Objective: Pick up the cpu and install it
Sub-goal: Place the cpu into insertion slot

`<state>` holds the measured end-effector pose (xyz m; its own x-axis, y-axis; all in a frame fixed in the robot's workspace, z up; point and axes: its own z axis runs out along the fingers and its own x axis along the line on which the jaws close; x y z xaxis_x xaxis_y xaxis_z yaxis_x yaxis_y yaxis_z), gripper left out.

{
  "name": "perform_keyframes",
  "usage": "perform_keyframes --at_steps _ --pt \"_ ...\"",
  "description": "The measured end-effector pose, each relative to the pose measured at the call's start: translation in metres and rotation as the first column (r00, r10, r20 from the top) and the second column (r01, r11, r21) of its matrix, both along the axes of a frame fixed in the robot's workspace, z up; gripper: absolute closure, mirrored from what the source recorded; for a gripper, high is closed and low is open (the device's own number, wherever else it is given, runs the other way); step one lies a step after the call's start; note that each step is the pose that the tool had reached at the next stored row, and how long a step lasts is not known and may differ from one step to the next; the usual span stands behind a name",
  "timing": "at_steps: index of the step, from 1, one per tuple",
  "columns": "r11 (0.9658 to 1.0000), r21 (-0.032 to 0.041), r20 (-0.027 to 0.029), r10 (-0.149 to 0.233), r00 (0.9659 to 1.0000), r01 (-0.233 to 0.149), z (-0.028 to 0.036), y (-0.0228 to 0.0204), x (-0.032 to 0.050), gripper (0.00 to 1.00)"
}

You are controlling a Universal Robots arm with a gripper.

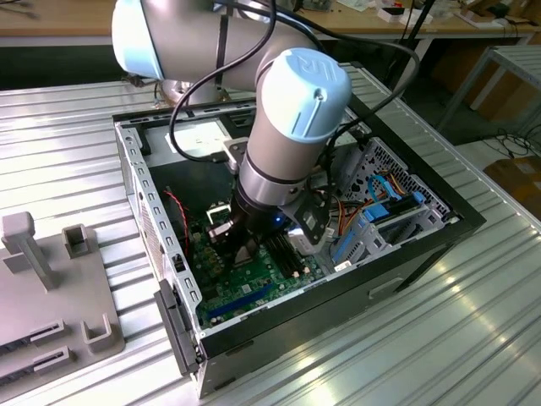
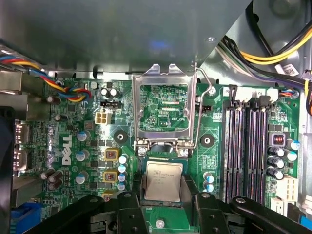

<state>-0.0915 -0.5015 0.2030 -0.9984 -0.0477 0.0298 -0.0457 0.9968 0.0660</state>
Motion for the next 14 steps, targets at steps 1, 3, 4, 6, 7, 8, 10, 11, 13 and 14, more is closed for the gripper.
perform_keyframes --at_steps 1,3,4,6,7,8,10,11,13,14 --pt "1.0 0.0001 0.0001 0.0 1.0 0.0 0.0 -0.0012 0.0 0.55" --pt "1.0 0.0 0.0001 0.0 1.0 0.0 0.0 -0.0037 0.0 0.55" --pt "1.0 0.0001 0.0001 0.0 1.0 0.0 0.0 -0.004 0.0 0.55" --pt "1.0 -0.0001 0.0 0.0 1.0 0.0 0.0005 -0.0038 0.0 0.55" --pt "1.0 -0.0001 0.0001 0.0 1.0 0.0 0.0009 -0.0032 0.0001 0.55" --pt "1.0 -0.0001 0.0001 0.0 1.0 0.0 0.0013 -0.0025 0.0 0.55" --pt "1.0 0.0001 0.0001 0.0 1.0 0.0 0.0015 -0.0011 0.0 0.55" --pt "1.0 0.0001 0.0001 -0.002 1.0 0.002 0.0015 -0.0002 0.0002 0.55" --pt "1.0 0.0001 0.0001 -0.005 1.0 0.005 0.0015 0.0013 0.0011 0.55" --pt "1.0 0.0001 0.0001 -0.007 1.0 0.007 0.0015 0.0019 0.0016 0.55"
